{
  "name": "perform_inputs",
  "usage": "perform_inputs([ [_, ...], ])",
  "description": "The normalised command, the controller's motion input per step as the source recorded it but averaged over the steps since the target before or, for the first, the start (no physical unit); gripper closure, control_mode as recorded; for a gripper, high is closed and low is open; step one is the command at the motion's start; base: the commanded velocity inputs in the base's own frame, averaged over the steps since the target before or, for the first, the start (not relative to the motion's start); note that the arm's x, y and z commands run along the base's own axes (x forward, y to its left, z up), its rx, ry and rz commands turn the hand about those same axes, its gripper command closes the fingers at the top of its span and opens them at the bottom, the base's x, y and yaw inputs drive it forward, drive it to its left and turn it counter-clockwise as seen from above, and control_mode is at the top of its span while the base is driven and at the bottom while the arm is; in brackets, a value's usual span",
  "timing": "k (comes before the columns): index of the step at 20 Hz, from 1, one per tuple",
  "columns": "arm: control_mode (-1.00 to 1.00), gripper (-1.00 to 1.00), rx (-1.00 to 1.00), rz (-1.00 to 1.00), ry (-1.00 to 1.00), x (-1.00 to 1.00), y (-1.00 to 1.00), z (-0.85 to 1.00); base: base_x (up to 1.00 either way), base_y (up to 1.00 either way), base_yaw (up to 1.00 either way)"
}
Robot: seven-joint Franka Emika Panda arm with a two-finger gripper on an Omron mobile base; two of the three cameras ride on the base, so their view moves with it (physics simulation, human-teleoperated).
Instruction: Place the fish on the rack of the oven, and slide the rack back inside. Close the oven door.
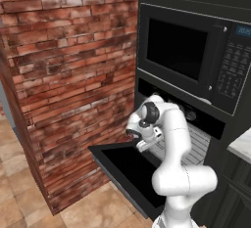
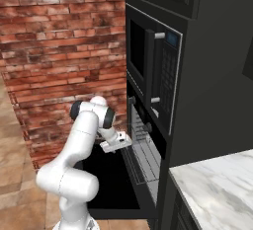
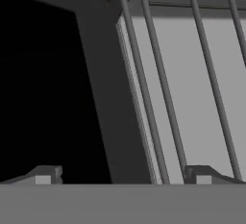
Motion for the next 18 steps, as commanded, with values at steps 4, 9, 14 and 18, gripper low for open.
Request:
perform_inputs([
  [4, -1.00, -1.00, -0.05, -0.03, 0.02, 0.85, -0.45, -0.29, 0.00, 0.00, 0.00],
  [9, -1.00, -1.00, -0.04, -0.03, 0.01, 0.76, -0.51, -0.16, 0.00, 0.00, 0.00],
  [14, -1.00, -1.00, -0.01, 0.01, -0.09, -0.70, 0.62, 0.41, 0.00, 0.00, 0.00],
  [18, -1.00, -1.00, 0.00, 0.04, -0.08, -1.00, 1.00, 0.98, 0.00, 0.00, 0.00],
])
